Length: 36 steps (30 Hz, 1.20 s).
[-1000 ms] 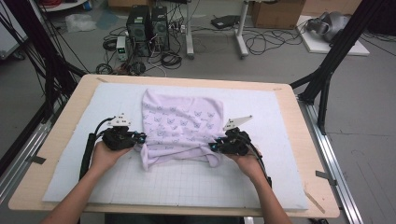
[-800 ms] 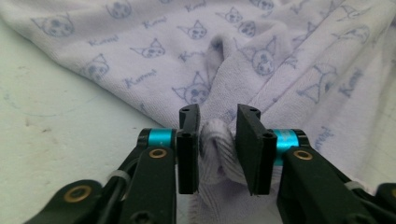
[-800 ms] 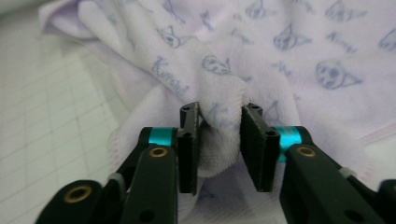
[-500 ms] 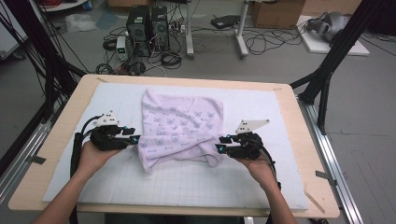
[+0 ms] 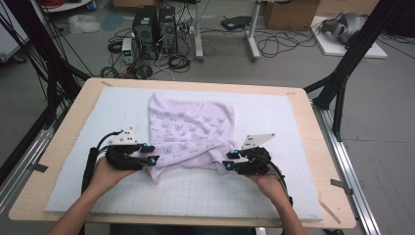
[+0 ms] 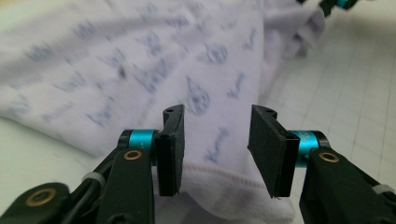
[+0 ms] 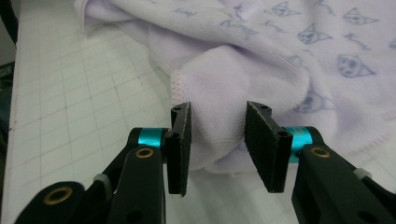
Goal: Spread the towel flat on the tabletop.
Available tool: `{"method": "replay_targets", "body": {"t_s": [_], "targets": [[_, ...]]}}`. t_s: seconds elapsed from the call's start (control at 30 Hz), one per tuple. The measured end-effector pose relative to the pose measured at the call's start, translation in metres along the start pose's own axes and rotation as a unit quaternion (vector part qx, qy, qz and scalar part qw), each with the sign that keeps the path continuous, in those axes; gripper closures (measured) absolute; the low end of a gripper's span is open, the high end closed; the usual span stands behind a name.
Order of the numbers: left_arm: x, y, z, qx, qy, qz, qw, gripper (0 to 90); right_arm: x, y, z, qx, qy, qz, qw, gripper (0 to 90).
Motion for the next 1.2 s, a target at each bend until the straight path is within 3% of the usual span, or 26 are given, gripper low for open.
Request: {"method": "replay_targets", "body": {"t_s": [0.07,0.23,0.43,0.53,0.73,1.0,1.13,1.2], "targets": [[0.0,-0.006,0.011,-0.021,0.002,0.002,0.9998,55.3,-0.002,-0.007,-0.001,-0.001,0.002,-0.005,1.0,60.6],[-0.004,-0.006,0.034,-0.068,-0.015,-0.028,0.9972,54.1,-0.006,-0.021,-0.007,0.0,0.004,-0.013,0.9999,62.3],[-0.011,0.004,0.037,-0.063,-0.008,-0.035,0.9974,82.5,-0.011,-0.027,-0.009,-0.006,0.026,-0.018,0.9995,76.0],[-0.011,0.007,0.036,-0.057,-0.003,-0.032,0.9978,85.0,-0.011,-0.018,-0.009,0.006,0.021,-0.027,0.9994,78.8],[-0.003,0.025,0.032,-0.032,-0.008,-0.032,0.999,85.7,-0.02,0.006,-0.011,0.024,0.036,-0.024,0.9988,79.4],[0.018,0.057,0.031,-0.009,-0.009,-0.028,0.9995,86.1,-0.046,0.04,-0.013,0.042,0.065,-0.03,0.9965,81.2],[0.034,0.075,0.036,0.001,-0.013,-0.021,0.9997,86.0,-0.067,0.061,-0.012,0.05,0.079,-0.054,0.9942,81.5],[0.04,0.084,0.038,0.01,-0.015,-0.011,0.9998,83.3,-0.077,0.073,-0.014,0.068,0.08,-0.085,0.9908,76.1]]}}
Point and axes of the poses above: each handheld gripper's, and its own axes: y roughly backward along the jaws, z roughly out of its underside, x roughly to its right, the point moved 3 cm from there along -y, roughly forward along the jaws, and after that the axes turned 4 degrees about z, right-handed, at the moved point
